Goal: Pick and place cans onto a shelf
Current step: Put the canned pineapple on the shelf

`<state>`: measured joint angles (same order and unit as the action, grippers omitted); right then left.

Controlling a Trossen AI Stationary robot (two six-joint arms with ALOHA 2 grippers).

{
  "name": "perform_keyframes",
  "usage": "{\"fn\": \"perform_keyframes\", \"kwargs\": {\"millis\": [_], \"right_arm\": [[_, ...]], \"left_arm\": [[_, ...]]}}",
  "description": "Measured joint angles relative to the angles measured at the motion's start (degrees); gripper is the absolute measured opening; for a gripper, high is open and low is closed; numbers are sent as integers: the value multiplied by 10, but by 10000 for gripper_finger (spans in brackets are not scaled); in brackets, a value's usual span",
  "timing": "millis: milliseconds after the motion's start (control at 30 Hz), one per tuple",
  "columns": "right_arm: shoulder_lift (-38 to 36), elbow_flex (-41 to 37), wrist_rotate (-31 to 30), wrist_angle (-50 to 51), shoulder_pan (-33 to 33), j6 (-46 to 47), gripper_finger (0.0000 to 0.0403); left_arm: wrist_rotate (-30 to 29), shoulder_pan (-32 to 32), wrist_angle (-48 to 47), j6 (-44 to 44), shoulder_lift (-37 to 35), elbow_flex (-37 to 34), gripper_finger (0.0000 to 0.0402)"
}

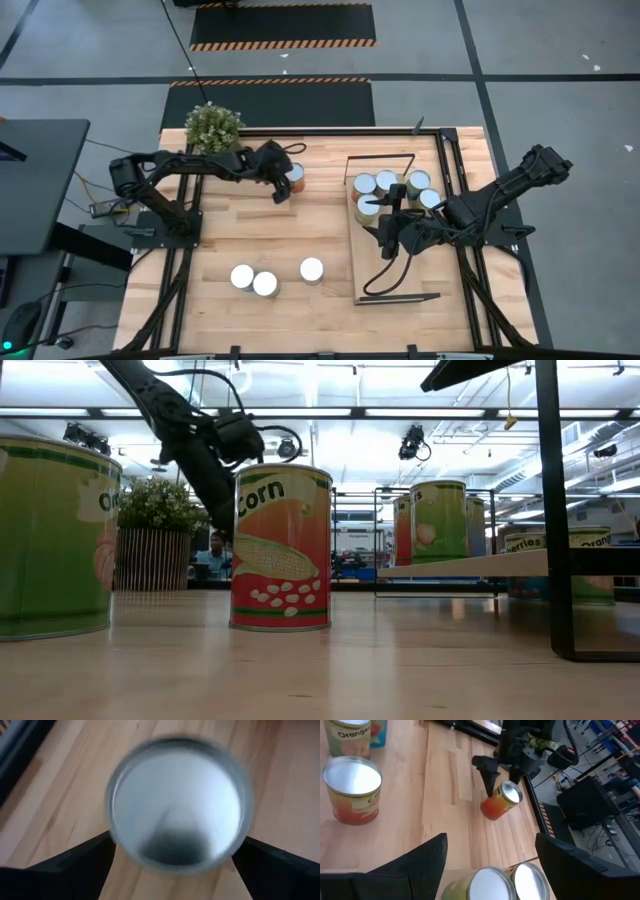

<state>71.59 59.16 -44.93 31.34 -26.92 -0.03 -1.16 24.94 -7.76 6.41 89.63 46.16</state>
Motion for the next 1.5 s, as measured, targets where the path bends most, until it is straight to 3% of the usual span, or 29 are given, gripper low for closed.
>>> {"fn": "perform_keyframes", "kwargs": {"millis": [667,1067,1300,1500], "right_arm": [[0,0,13,8,5,0,309],[0,-20,18,10,12,8,309],[-5,-58,73,1,54,18,309],[-58,-76,93,-17,61,14,309]], "left_arm": [[0,-26,65,22,4,0,385],[0,-43,62,2,2,5,313],[10,-71,-40,22,-19,106,316],[11,-121,-142,33,-19,207,315]]}}
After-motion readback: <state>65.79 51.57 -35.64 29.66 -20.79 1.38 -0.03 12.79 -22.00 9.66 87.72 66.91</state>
